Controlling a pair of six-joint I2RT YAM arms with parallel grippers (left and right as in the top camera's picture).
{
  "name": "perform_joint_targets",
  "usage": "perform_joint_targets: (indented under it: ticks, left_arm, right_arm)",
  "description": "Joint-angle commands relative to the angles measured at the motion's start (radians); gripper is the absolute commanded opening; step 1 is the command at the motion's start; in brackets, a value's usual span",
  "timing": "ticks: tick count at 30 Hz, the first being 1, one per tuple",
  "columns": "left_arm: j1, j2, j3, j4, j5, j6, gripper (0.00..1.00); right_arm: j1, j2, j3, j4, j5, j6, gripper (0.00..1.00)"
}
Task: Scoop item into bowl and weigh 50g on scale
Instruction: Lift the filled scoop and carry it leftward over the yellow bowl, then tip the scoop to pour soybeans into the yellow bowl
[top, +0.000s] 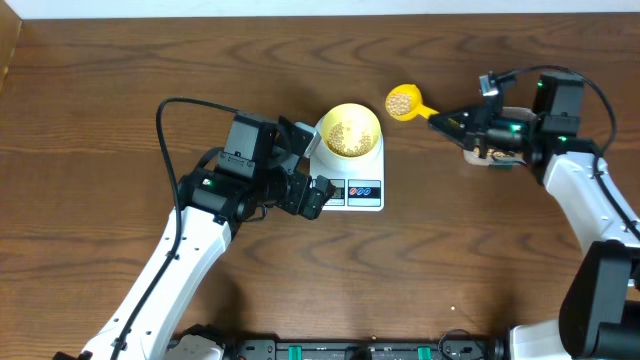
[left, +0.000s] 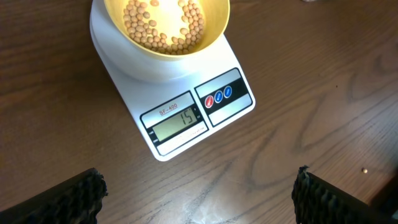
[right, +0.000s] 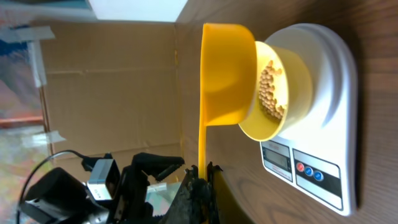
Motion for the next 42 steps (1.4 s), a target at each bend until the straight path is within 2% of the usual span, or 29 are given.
perform_joint_targets:
  ticks: [1,9,19,30,37,42]
  left_arm:
    - [-0.001,0.002,0.0,-0.001,-0.006,-0.006,0.98]
    - [-0.001,0.002,0.0,-0.001,-0.006,-0.006,0.98]
    - [-0.001,0.002,0.0,-0.001,-0.006,-0.006,0.98]
    - [-0.001,0.002,0.0,-0.001,-0.006,-0.006,0.98]
    - [-0.001,0.002,0.0,-0.001,-0.006,-0.006,0.98]
    - [-0.001,0.002,0.0,-0.001,-0.006,-0.006,0.98]
  right_arm:
    - [0.068,0.006,0.001,0.019,0.099,0.06,0.01]
    - [0.209,0.006,0.003,0.082,0.262,0.008,0.01]
    - [0.299,-0.002,0.013,0.08,0.364,-0.129,0.01]
    - [0.364,-0.003,0.102,-0.065,0.492,-0.294,0.01]
    - [0.406,-0.003,0.174,-0.193,0.643,-0.417,0.02]
    - [0.437,-0.003,0.188,-0.21,0.712,-0.459,0.02]
